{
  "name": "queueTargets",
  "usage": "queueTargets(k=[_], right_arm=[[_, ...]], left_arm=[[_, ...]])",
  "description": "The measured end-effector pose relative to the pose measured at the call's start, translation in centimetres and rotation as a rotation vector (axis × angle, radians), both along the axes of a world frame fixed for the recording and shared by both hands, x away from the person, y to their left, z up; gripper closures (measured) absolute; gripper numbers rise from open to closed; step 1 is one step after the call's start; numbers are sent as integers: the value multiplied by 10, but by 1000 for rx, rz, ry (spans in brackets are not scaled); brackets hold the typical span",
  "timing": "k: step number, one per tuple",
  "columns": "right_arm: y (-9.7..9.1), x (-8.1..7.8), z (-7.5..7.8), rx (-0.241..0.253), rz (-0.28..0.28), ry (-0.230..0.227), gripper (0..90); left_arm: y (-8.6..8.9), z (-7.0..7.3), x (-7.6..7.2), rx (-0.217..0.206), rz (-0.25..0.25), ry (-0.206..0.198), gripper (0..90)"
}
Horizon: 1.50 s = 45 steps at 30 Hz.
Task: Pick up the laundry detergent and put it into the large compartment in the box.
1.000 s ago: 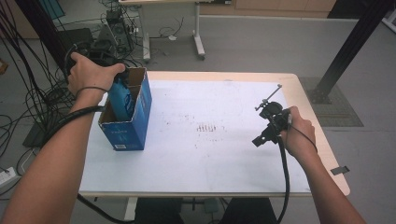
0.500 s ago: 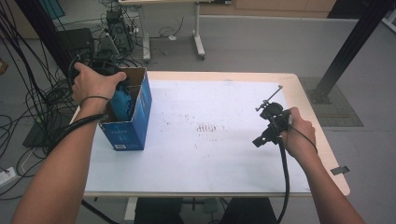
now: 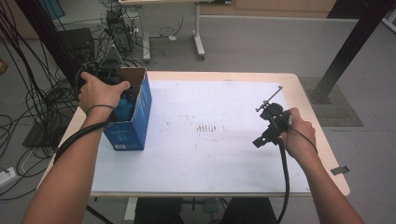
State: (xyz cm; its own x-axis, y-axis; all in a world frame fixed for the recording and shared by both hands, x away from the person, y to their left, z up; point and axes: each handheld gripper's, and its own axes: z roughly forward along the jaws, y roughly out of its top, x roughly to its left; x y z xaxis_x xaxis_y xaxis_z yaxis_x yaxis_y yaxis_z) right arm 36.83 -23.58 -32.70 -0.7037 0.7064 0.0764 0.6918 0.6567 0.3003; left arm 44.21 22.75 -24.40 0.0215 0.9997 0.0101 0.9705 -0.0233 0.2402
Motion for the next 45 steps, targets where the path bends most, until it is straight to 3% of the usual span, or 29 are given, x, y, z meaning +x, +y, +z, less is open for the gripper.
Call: queueTargets(k=[23,45], right_arm=[[-1,0,0,-3,-1,1,51],[1,-1,0,-4,-2,2,51]], left_arm=[[-1,-21,-3,5,5,14,379],[2,-22,-4,-6,11,8,378]])
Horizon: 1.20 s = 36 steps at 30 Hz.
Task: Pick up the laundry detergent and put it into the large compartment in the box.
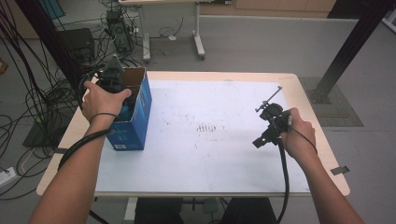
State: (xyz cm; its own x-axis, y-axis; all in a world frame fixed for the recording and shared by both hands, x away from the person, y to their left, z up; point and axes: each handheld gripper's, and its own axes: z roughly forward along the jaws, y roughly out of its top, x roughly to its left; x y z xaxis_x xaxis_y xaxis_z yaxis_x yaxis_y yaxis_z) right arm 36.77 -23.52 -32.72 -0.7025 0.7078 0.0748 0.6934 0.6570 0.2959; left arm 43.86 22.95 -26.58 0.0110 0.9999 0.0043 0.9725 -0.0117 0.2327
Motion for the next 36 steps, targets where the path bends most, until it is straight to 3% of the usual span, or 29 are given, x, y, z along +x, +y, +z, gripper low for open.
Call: queueTargets(k=[36], right_arm=[[-1,0,0,2,0,-4,51]], left_arm=[[1,0,-1,-7,4,0,378]])
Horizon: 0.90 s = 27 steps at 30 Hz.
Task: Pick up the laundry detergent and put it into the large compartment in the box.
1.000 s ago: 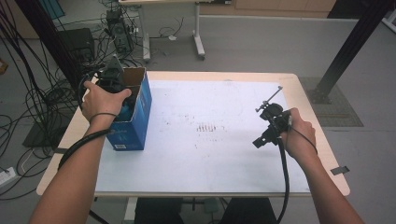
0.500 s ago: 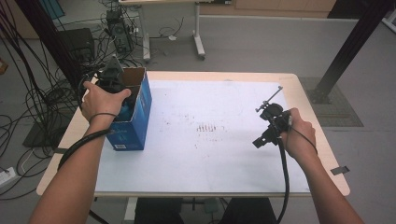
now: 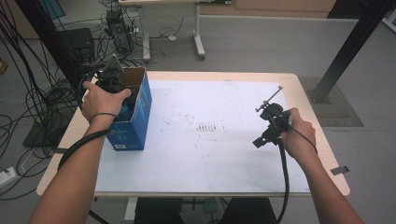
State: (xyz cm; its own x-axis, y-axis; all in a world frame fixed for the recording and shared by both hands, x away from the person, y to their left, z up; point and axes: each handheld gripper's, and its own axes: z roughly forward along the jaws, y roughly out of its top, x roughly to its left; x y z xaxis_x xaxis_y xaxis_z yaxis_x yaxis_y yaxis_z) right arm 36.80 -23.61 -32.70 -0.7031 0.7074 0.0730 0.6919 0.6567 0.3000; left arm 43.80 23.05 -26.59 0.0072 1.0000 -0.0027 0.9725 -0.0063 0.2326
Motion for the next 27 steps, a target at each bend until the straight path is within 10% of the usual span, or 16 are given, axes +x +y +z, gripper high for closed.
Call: queueTargets(k=[27], right_arm=[[1,0,1,-3,2,2,51]], left_arm=[[0,0,0,2,-2,-4,378]])
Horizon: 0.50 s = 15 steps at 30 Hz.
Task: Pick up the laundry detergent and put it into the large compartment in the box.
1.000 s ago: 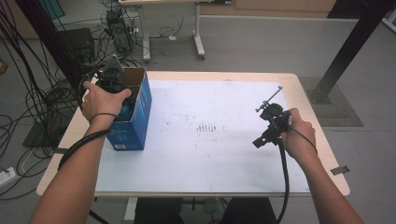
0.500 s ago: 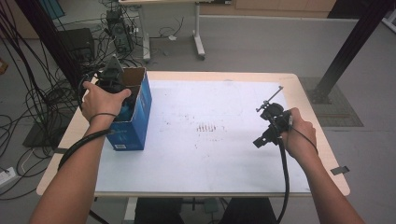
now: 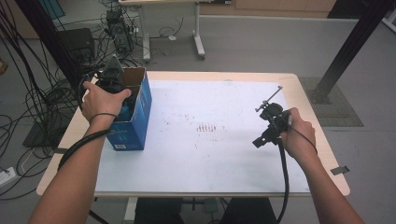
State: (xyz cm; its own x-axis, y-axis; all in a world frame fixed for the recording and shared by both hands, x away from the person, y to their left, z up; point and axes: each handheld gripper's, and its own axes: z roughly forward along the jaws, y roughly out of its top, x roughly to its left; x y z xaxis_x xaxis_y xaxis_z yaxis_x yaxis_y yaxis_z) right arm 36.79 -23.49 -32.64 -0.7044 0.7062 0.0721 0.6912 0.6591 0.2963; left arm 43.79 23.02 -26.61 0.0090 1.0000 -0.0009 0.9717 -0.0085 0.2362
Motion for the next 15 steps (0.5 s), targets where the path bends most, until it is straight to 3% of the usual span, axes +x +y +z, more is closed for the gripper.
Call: queueTargets(k=[15], right_arm=[[1,0,0,0,0,-2,51]], left_arm=[[0,0,0,-1,3,-1,378]])
